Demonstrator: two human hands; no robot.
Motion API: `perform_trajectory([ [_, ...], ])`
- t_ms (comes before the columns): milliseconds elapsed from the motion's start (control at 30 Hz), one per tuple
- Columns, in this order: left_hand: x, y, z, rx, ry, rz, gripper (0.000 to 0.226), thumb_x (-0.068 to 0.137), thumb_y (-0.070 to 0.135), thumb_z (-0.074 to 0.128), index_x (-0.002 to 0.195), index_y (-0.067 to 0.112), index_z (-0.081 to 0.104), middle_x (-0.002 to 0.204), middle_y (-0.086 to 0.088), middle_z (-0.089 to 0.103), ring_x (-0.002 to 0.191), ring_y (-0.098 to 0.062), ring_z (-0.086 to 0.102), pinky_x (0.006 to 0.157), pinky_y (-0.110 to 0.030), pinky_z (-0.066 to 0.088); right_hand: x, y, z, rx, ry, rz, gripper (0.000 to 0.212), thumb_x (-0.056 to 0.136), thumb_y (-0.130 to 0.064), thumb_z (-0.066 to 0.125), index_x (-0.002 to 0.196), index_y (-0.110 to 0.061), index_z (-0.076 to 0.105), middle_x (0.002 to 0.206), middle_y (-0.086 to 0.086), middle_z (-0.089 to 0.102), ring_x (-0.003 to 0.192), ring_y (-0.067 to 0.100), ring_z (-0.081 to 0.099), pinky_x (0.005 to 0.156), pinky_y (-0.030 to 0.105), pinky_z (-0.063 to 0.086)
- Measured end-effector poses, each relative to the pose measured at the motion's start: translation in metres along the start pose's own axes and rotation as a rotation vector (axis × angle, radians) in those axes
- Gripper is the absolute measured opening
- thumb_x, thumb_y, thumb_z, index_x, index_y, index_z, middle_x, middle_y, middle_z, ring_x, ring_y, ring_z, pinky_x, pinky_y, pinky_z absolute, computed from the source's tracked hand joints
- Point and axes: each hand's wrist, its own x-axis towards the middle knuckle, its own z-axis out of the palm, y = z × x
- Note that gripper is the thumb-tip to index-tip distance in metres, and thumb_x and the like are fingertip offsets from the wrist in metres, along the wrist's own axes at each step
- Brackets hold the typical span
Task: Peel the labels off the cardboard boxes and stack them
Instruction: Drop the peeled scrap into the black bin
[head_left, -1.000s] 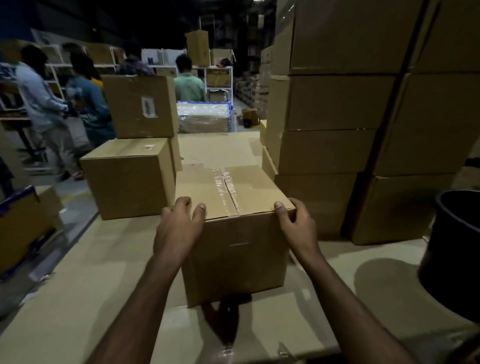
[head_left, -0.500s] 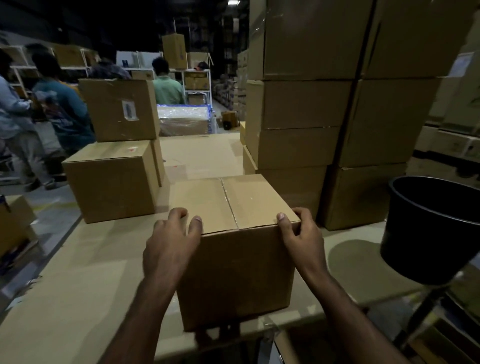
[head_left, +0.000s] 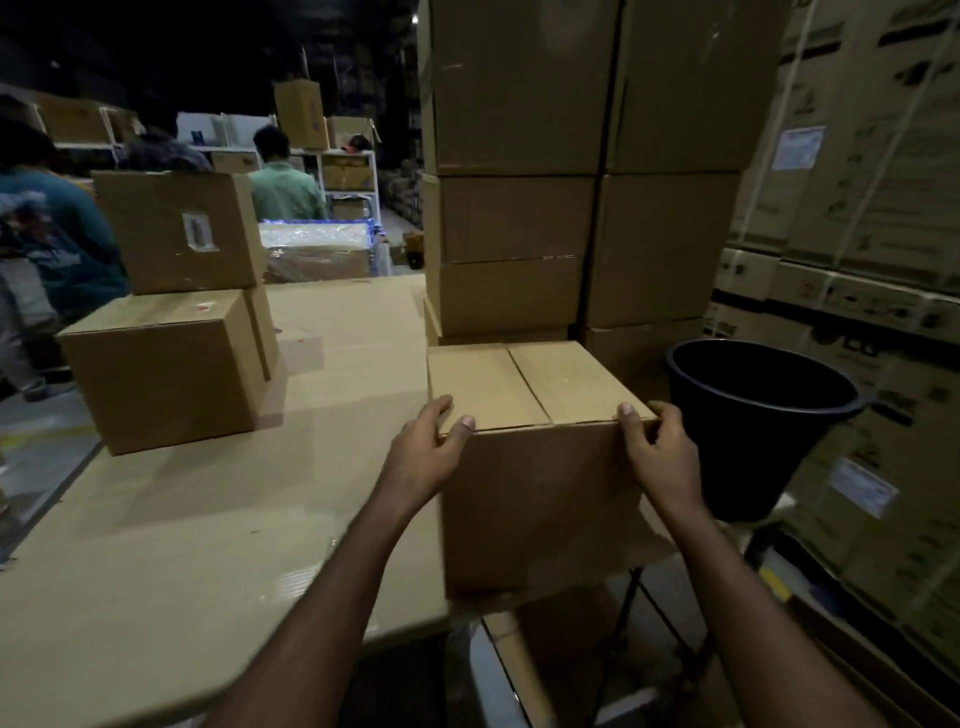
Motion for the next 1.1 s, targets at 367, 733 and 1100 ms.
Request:
perform_trajectory([
  [367, 0.005, 0.029, 0.053, -0.047, -0.158, -0.125, 0.076, 0.105, 0.049, 0.032, 0.159, 0.017, -0.009, 0.166, -0.016, 0.013, 0.15, -0.035, 0.022, 0.119, -0.044, 0.027, -0.022, -0.009, -0.011, -0.276, -0.16, -0.163, 0.07, 0.091, -0.035, 0.065, 0.152, -0.026, 0.033, 0.162, 0.013, 0.009, 0.145, 0.037, 0.02, 0.114, 0.048, 0.031],
  [733, -0.014, 0.028, 0.027, -0.046, -0.093, -0.011, 0.072, 0.105, 0.041, 0.044, 0.16, 0.011, 0.008, 0.164, -0.013, 0.021, 0.15, -0.03, 0.026, 0.117, -0.037, 0.027, -0.036, -0.036, -0.029, -0.227, -0.23, -0.285, 0.074, 0.093, -0.035, 0.062, 0.156, -0.029, 0.024, 0.166, 0.006, 0.006, 0.148, 0.034, 0.018, 0.114, 0.05, 0.028],
  [1100, 0.025, -0.08, -0.092, -0.041, 0.223, -0.045, 0.028, 0.102, 0.021, 0.051, 0.121, 0.005, 0.064, 0.118, -0.009, 0.068, 0.111, -0.025, 0.061, 0.087, -0.027, 0.043, -0.101, -0.148, 0.076, 0.147, -0.134, -0.693, 0.043, 0.091, -0.024, 0.063, 0.133, -0.015, 0.056, 0.131, 0.008, 0.052, 0.123, 0.019, 0.043, 0.097, 0.032, 0.037],
])
